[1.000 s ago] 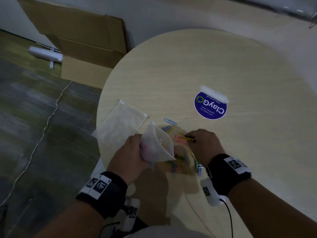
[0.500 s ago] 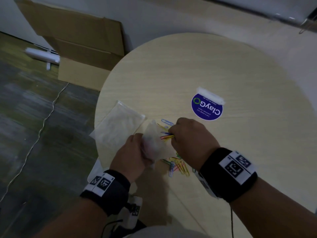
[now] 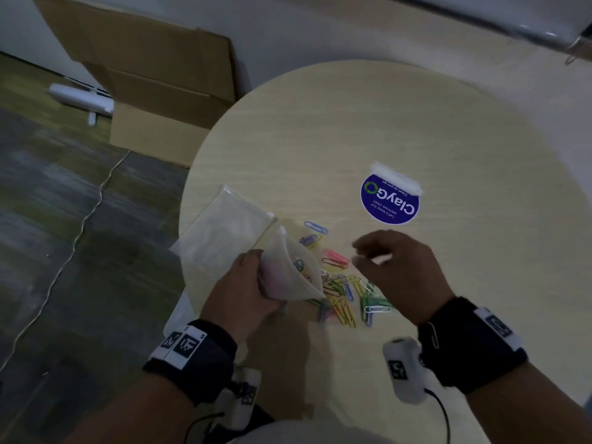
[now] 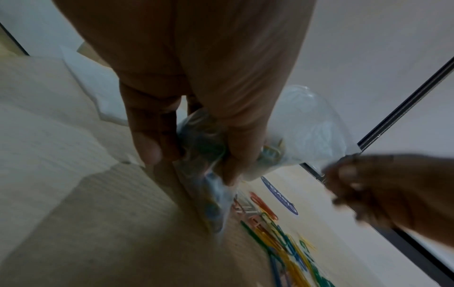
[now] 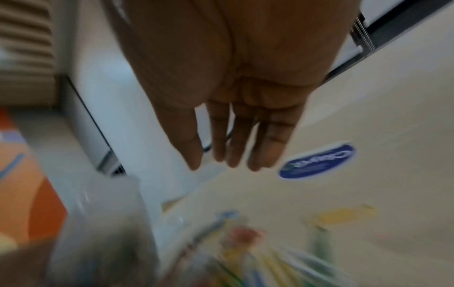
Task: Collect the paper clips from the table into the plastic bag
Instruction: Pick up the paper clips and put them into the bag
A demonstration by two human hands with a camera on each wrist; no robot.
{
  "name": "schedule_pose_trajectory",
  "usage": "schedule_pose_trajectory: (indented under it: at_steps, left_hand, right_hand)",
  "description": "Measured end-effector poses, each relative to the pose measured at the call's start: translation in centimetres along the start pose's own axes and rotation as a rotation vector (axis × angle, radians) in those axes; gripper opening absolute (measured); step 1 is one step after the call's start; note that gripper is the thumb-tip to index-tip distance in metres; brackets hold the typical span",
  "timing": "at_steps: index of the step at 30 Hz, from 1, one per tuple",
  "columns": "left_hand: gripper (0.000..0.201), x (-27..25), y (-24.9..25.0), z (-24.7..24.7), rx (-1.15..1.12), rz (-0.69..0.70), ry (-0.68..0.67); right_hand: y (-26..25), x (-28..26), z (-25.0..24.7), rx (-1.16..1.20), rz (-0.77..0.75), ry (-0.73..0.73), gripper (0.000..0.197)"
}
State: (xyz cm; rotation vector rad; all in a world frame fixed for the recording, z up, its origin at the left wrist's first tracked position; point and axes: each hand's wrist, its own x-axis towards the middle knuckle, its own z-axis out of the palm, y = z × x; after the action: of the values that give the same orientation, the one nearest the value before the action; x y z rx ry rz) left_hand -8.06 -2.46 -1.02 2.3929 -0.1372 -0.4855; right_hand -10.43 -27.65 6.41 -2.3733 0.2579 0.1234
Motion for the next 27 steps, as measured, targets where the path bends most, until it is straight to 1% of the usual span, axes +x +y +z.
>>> schedule_pose_trajectory:
  at_steps: [1, 2, 3, 4, 5, 6, 8, 11, 12, 14, 16, 17, 18, 19, 20, 21, 22, 25, 26, 27]
  left_hand:
    - [0.075, -0.2, -0.3, -0.1, -0.004, 0.000, 0.007]
    - [0.075, -0.4, -0.6, -0.2, 0.003, 0.001, 0.016]
    - [0.075, -0.5, -0.8, -0.3, 0.007, 0.001, 0.023]
    - [0.076, -0.7, -1.0, -0.4, 0.006, -0.005, 0.026]
    - [0.076, -0.8, -1.1, -0.5, -0.005, -0.013, 0.027]
    - [0.076, -0.9, -1.2, -0.6, -0.014, -0.018, 0.028]
    - [0.077, -1.0, -1.3, -0.7, -0.016, -0.018, 0.035]
    - [0.077, -1.1, -1.1, -0.8, -0.020, -0.019, 0.038]
    - [0.077, -1.1, -1.1, -0.8, -0.025, -0.020, 0.038]
    - [0.077, -1.0, -1.1, -0.8, -0.029, -0.014, 0.042]
    - [0.077, -1.0, -1.2, -0.8, -0.031, -0.009, 0.042]
    - [0.077, -1.0, -1.3, -0.7, -0.034, -0.008, 0.041]
    - [0.077, -1.0, -1.4, -0.7, -0.036, -0.008, 0.038]
    - [0.077, -1.0, -1.4, -0.7, -0.039, -0.004, 0.036]
    - [0.076, -1.0, -1.5, -0.6, -0.040, -0.003, 0.034]
    - [0.077, -0.9, -1.6, -0.6, -0.042, -0.005, 0.032]
    - [0.078, -0.9, -1.6, -0.6, -0.039, -0.009, 0.028]
    - [0.085, -0.8, -1.8, -0.5, -0.028, -0.016, 0.030]
    - [0.086, -0.8, -1.8, -0.4, -0.023, -0.017, 0.028]
    - [0.085, -0.8, -1.8, -0.5, -0.019, -0.016, 0.027]
  right_hand:
    - [1.8, -0.6, 0.3, -0.106, 0.066, -0.038, 0.027]
    - [3.2, -1.3, 0.9, -0.218, 0.136, -0.104, 0.040]
    - [4.4, -2.2, 1.6, -0.307, 0.198, -0.175, 0.052]
    - [5.2, -3.1, 2.5, -0.367, 0.252, -0.232, 0.060]
    - [5.6, -3.9, 3.4, -0.397, 0.280, -0.261, 0.064]
    - [5.8, -4.4, 4.2, -0.412, 0.288, -0.266, 0.063]
    - [6.0, -4.7, 5.6, -0.394, 0.235, -0.240, 0.053]
    - [5.5, -3.2, 6.9, -0.310, 0.133, -0.202, 0.029]
    - [5.3, -2.6, 6.9, -0.284, 0.112, -0.201, 0.024]
    - [5.0, -1.6, 6.5, -0.211, 0.073, -0.166, 0.024]
    - [5.4, -0.7, 5.6, -0.133, 0.085, -0.050, 0.025]
    - [5.8, -0.3, 5.1, -0.142, 0.094, 0.014, 0.030]
    - [6.1, 0.0, 4.7, -0.204, 0.121, 0.052, 0.042]
    - [6.2, 0.2, 4.6, -0.279, 0.167, 0.049, 0.063]
    - [6.0, 0.3, 4.7, -0.336, 0.232, 0.017, 0.084]
    - [5.5, 0.4, 5.1, -0.368, 0.273, -0.020, 0.098]
    - [4.8, 0.3, 5.8, -0.398, 0.277, -0.064, 0.105]
    - [3.7, -0.4, 7.9, -0.540, 0.132, -0.163, 0.109]
    - [3.7, -0.6, 8.4, -0.554, 0.085, -0.184, 0.103]
    - [3.7, -0.8, 8.7, -0.533, 0.044, -0.186, 0.090]
